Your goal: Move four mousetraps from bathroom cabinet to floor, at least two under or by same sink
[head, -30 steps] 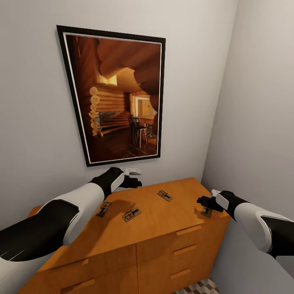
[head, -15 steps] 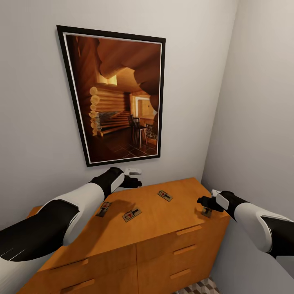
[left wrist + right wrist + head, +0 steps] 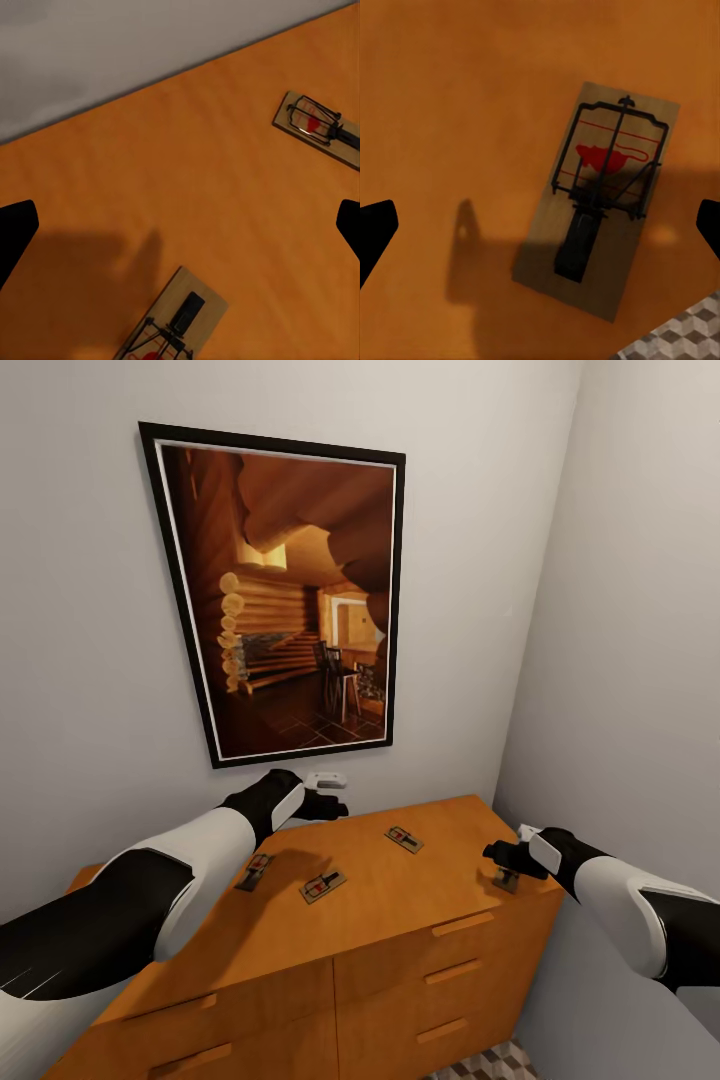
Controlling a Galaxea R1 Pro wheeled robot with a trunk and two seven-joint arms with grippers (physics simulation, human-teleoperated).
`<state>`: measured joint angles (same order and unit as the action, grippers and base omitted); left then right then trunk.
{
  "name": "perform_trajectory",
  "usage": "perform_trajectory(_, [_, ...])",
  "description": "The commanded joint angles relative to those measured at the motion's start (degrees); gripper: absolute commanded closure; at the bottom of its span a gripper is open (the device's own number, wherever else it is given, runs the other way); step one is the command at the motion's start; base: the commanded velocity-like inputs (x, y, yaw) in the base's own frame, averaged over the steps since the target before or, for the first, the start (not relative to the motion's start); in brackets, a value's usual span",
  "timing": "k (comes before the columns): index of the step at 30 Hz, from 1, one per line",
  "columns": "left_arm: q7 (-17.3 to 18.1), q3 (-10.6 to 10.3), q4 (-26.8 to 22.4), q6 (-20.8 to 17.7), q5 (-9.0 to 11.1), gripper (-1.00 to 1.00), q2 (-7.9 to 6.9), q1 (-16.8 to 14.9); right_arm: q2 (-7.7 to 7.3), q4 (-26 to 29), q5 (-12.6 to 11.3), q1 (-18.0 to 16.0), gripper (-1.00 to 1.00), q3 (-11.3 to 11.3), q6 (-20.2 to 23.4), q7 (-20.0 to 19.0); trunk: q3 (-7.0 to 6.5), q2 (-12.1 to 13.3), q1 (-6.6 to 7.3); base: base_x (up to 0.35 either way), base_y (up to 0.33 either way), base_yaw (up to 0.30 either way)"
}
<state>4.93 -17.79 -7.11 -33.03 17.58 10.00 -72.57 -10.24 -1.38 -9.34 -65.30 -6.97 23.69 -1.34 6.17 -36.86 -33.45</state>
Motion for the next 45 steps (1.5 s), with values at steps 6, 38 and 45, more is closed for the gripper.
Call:
perform_trajectory(6, [0.02,-0.4,-0.01,-0.25,0.28,-1.0,0.0,-0.1,-0.04,-0.12,-0.02,-0.09,-1.0,-0.33,0.09,-0.07,0.11,-0.1,-0.02,0.0,0.0,0.0])
perform_trajectory(38, [-0.21,-0.4,-0.01,-0.28,0.26,-1.0,0.0,-0.08,-0.06,-0.12,0.03,-0.09,-1.0,-0.33,0.04,-0.07,2.62,-5.71,-3.1,0.0,0.0,0.0])
perform_trajectory(45, [-0.19,-0.4,-0.03,-0.28,0.26,-1.0,0.0,-0.09,-0.15,-0.12,0.03,-0.09,-1.0,-0.33,0.04,-0.07,2.62,-5.71,-3.1,0.0,0.0,0.0])
